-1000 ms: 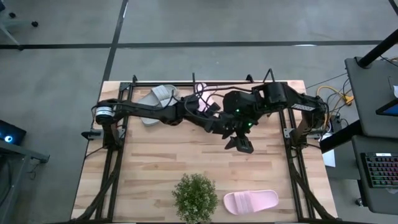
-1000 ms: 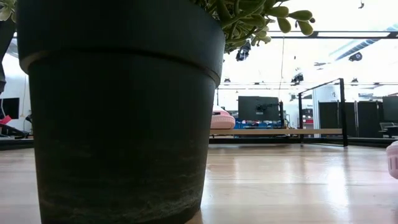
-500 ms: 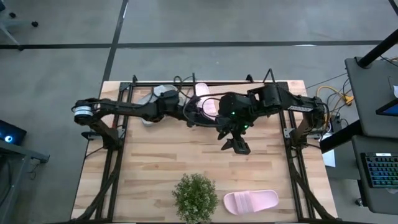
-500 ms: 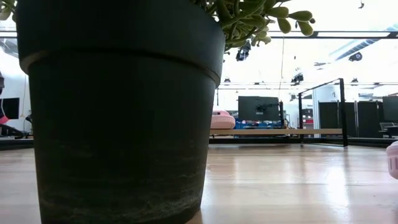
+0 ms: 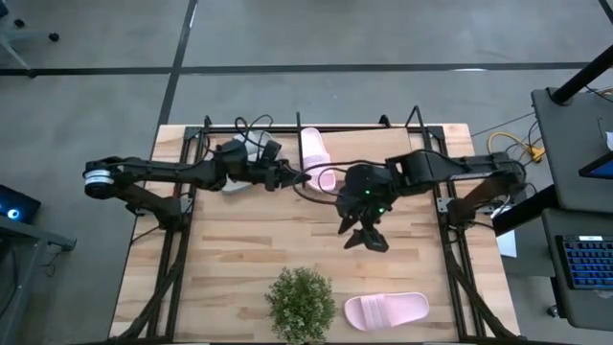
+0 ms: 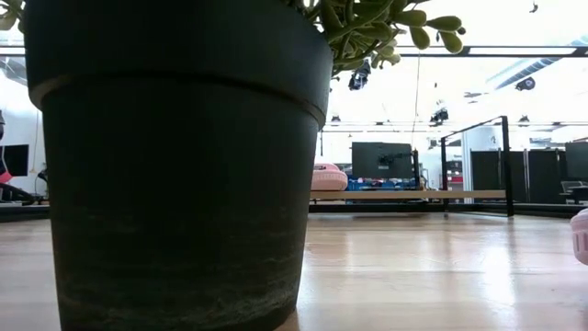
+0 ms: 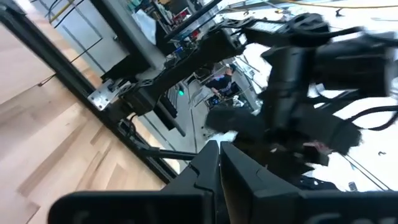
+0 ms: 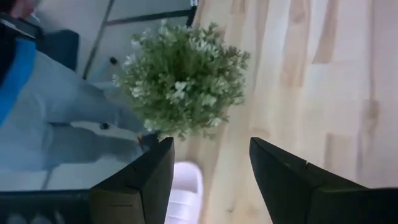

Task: Pick and place slides into the shelf
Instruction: Put the pink slipper on the shelf

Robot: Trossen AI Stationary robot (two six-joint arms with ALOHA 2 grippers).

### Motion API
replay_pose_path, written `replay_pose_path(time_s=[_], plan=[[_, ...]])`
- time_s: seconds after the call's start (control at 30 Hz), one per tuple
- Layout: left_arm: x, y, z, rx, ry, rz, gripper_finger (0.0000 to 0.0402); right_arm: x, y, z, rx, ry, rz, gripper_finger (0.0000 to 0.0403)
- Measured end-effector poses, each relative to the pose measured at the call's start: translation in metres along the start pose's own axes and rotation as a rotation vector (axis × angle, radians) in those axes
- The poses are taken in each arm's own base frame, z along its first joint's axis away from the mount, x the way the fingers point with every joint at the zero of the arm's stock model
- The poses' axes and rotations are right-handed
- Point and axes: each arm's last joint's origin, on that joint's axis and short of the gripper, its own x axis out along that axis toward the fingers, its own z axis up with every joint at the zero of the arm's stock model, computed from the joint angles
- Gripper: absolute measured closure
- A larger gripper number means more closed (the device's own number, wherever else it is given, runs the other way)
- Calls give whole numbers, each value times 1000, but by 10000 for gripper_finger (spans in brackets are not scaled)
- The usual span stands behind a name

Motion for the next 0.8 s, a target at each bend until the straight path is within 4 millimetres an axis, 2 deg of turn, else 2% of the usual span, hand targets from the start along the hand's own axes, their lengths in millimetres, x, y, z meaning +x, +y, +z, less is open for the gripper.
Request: replay_pose_path(time_s=[0.17, 0.53, 0.67, 0.8], plan=[[0, -4, 2, 4, -3, -14, 363, 5, 3, -24, 90, -36, 44, 202], [0, -4, 2, -24, 5, -17, 233, 19, 21, -69, 260, -142, 105, 202], [0, -4, 2, -24, 5, -17, 211, 30, 29, -84, 307, -105, 85, 202], [0, -4, 2, -25, 6, -17, 205, 44, 38, -104, 353, -42, 66, 202]])
